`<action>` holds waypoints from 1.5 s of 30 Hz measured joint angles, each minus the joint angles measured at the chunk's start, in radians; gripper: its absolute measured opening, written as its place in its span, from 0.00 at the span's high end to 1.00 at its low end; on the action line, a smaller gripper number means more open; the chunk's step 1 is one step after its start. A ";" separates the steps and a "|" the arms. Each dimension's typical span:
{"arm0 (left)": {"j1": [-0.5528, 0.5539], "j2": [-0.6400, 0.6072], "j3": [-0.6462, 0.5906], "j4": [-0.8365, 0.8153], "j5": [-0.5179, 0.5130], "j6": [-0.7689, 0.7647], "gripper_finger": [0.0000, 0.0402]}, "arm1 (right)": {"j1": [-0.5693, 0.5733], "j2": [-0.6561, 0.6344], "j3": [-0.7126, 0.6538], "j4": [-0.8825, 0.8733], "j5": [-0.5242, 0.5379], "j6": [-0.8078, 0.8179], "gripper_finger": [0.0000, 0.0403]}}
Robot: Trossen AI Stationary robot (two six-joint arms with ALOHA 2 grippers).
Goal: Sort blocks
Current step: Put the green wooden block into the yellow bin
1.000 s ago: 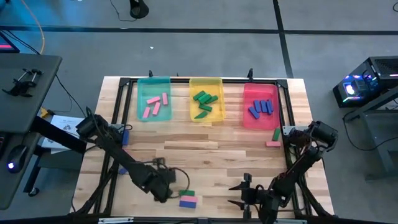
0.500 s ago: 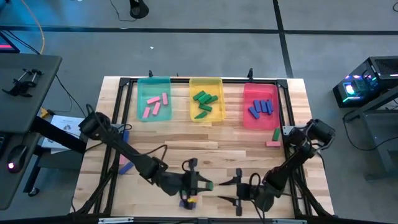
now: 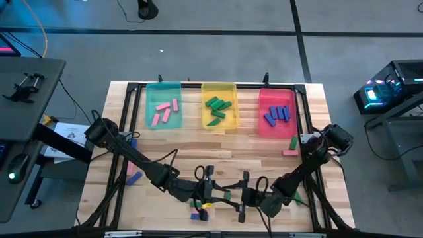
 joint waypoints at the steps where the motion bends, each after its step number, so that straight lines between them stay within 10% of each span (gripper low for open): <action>1: 0.000 0.000 0.000 0.000 -0.003 0.001 0.83 | -0.003 0.000 0.004 -0.001 0.000 -0.011 0.52; 8: -0.001 0.000 0.002 -0.034 -0.027 -0.019 0.75 | -0.003 0.001 0.010 0.011 0.000 -0.041 0.81; 16: -0.032 -0.025 0.001 -0.322 -0.104 -0.210 0.58 | -0.062 -0.086 0.010 -0.292 -0.030 0.197 0.81; 29: -0.243 -0.034 0.001 -0.785 -0.316 -0.959 0.59 | -0.766 -0.201 0.050 -0.731 -0.670 0.088 0.81; 38: -0.382 -0.034 0.001 -0.914 -0.364 -1.350 0.58 | -1.190 -0.010 0.330 -1.037 -0.886 -0.036 0.81; 45: -0.440 -0.034 0.001 -0.962 -0.369 -1.510 0.58 | -1.255 0.206 0.529 -1.299 -0.939 -0.088 0.81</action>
